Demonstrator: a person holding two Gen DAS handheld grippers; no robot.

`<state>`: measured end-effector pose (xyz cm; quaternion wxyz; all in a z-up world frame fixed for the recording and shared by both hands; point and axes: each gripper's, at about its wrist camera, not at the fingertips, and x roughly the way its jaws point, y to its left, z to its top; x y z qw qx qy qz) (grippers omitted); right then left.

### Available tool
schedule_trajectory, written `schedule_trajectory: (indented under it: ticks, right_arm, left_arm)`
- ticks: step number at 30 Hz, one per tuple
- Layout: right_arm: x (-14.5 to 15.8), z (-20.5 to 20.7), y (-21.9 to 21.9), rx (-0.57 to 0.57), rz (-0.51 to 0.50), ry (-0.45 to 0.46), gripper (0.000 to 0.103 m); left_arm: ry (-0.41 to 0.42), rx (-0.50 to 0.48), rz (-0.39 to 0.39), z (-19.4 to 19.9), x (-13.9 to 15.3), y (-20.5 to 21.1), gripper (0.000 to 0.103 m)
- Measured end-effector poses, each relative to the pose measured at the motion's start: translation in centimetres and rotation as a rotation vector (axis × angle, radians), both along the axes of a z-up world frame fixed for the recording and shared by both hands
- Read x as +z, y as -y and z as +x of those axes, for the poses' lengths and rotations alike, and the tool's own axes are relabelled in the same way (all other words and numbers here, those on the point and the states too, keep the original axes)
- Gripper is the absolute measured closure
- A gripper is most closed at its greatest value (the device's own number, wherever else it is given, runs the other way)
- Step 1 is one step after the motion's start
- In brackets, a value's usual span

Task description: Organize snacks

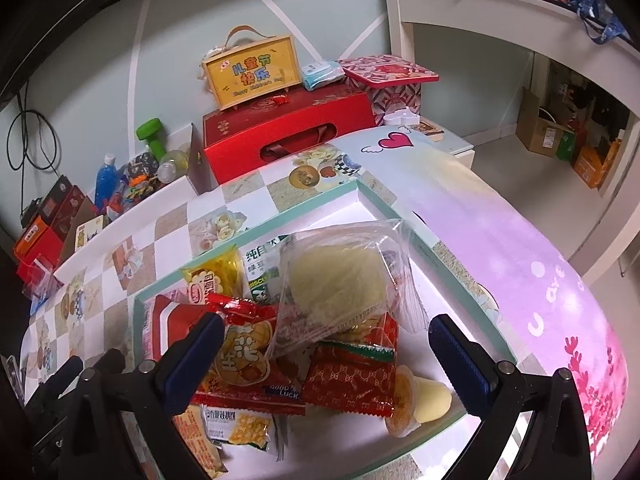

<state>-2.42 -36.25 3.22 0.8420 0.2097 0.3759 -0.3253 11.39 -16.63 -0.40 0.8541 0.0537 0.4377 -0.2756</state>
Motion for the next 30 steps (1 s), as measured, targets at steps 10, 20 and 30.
schedule_trajectory:
  ticks: [10, 20, 30]
  right_arm:
    - [-0.1, -0.7, -0.2, -0.037, -0.011, -0.023, 0.0]
    - [0.4, -1.9, -1.2, -0.016, -0.029, -0.016, 0.0]
    - [-0.1, -3.6, 0.8, -0.075, -0.011, -0.019, 0.0]
  left_arm:
    - [0.017, 0.033, 0.028, -0.3, 0.3, -1.1, 0.0]
    - [0.023, 0.047, -0.03, -2.0, 0.6, -2.0, 0.0]
    - [0.023, 0.067, 0.038, -2.3, -0.4, -1.8, 0.0]
